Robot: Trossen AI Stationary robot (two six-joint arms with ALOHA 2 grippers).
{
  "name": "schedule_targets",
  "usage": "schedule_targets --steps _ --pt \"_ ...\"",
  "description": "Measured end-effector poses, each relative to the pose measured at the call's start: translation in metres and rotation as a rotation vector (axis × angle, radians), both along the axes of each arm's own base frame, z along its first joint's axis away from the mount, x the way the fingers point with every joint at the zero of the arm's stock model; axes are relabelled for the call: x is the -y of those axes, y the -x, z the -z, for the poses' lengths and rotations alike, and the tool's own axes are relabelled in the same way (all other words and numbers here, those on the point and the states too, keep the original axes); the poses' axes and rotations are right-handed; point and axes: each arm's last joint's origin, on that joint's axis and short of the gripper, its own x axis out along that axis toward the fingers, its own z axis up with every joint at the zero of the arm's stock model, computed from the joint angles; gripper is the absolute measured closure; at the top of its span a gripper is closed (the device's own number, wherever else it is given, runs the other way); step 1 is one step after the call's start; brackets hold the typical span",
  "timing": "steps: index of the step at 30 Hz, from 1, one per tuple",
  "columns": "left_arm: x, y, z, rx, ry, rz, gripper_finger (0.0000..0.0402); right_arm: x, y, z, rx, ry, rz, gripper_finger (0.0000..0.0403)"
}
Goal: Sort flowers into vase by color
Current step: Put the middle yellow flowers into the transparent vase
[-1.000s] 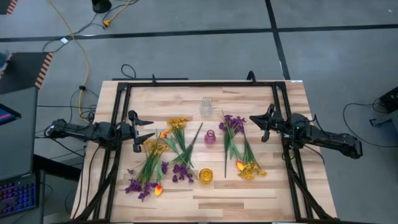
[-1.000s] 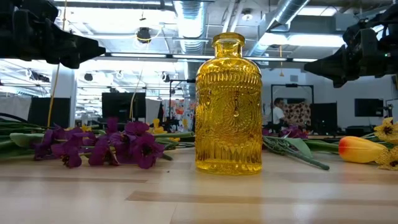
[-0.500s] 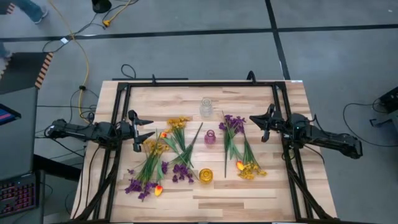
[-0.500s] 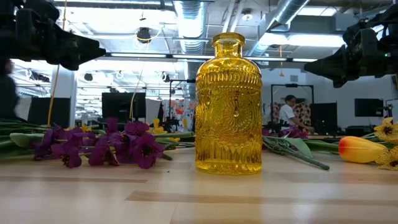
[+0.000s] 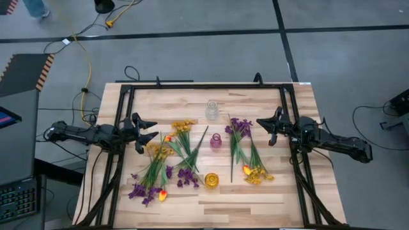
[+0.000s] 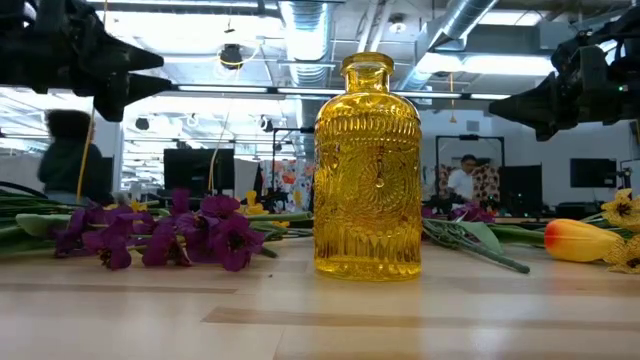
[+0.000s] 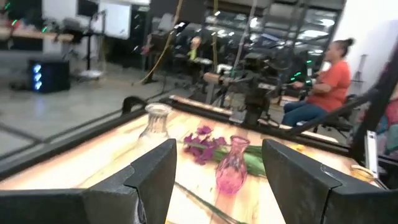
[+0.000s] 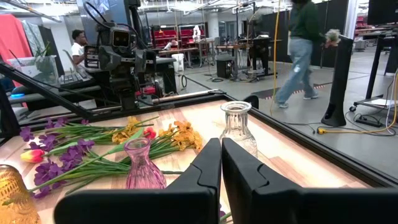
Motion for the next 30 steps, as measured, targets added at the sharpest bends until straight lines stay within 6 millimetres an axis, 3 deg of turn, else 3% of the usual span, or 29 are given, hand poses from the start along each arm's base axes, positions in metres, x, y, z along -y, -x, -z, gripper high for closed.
schedule_targets --steps 7,13,22,30 --pt "-0.001 -0.009 -0.02 0.0 0.158 -0.092 0.0178 0.0 0.0 0.0 0.001 0.0 0.0 0.036" --pt "0.002 -0.023 -0.047 -0.017 0.238 -0.072 0.0178 0.0 0.0 0.0 0.0 0.0 0.0 0.036" --pt "0.007 -0.06 -0.089 -0.173 0.275 -0.155 0.0178 0.0 0.0 0.0 0.0 0.0 0.0 0.036" --pt "0.013 -0.09 -0.113 -0.363 0.335 -0.217 0.0178 0.0 0.0 0.0 0.001 0.0 0.0 0.036"
